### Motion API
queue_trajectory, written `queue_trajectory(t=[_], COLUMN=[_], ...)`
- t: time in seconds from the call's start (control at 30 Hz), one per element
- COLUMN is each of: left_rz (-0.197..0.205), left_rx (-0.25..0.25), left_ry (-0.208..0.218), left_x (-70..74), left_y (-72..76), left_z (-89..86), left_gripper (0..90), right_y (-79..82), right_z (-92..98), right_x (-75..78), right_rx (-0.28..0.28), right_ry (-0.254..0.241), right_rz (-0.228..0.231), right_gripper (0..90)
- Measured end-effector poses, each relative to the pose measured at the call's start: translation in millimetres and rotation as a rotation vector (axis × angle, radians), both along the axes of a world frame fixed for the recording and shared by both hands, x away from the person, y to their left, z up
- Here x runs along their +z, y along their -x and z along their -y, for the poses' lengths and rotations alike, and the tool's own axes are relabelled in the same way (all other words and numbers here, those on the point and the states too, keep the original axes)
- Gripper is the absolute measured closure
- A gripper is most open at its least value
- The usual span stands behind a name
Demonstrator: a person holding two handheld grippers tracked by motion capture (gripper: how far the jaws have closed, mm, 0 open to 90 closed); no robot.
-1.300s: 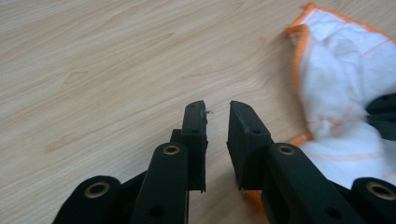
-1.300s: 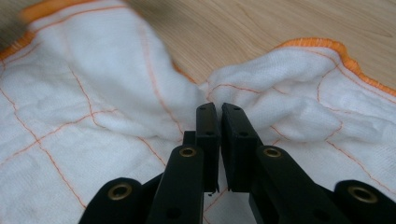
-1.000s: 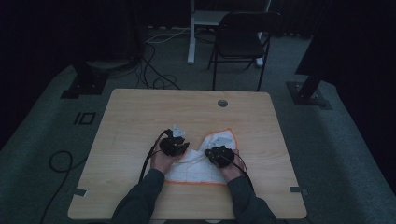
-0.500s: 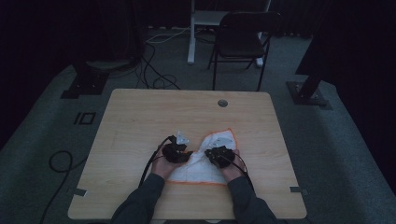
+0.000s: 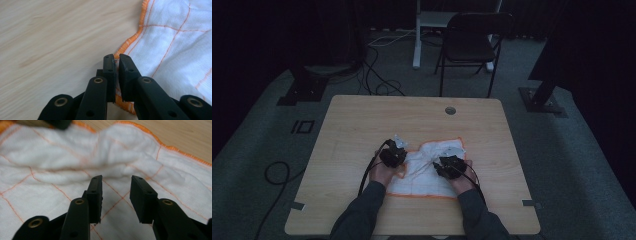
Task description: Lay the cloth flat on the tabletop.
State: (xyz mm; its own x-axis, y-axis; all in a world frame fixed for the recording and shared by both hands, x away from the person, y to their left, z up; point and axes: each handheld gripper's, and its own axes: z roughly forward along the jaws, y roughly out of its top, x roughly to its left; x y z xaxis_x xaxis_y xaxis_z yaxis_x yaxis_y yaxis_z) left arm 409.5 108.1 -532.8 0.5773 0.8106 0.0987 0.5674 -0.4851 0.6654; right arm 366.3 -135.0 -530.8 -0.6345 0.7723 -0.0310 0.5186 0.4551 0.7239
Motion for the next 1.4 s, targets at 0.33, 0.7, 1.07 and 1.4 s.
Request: queue_trajectory(t=[0.33,0.7,1.07,1.4], left_rz=[0.013,0.02,-0.04,-0.023], left_rx=[0.103,0.014,-0.072,-0.001], left_ry=[0.023,0.139,0.084,0.056], left_x=[-1.2,25.1,5.9,-0.9], left_y=[-23.5,1.6,22.8,-1.3], left_z=[-20.2,-22.7,-11.8,-17.0], left_gripper=[77.1,67.7,71.7,76.2], right_y=[-2.0,-3.4,-3.0,-7.1], right_z=[4.8,17.9,32.9,40.4], right_x=[-4.4,0.8,0.5,0.4], right_rx=[-0.016,-0.045,-0.074,-0.096], right_ry=[0.008,-0.004,0.002,-0.007], right_rz=[-0.022,-0.004,-0.006,0.001], right_gripper=[61.3,61.0,60.6,59.5])
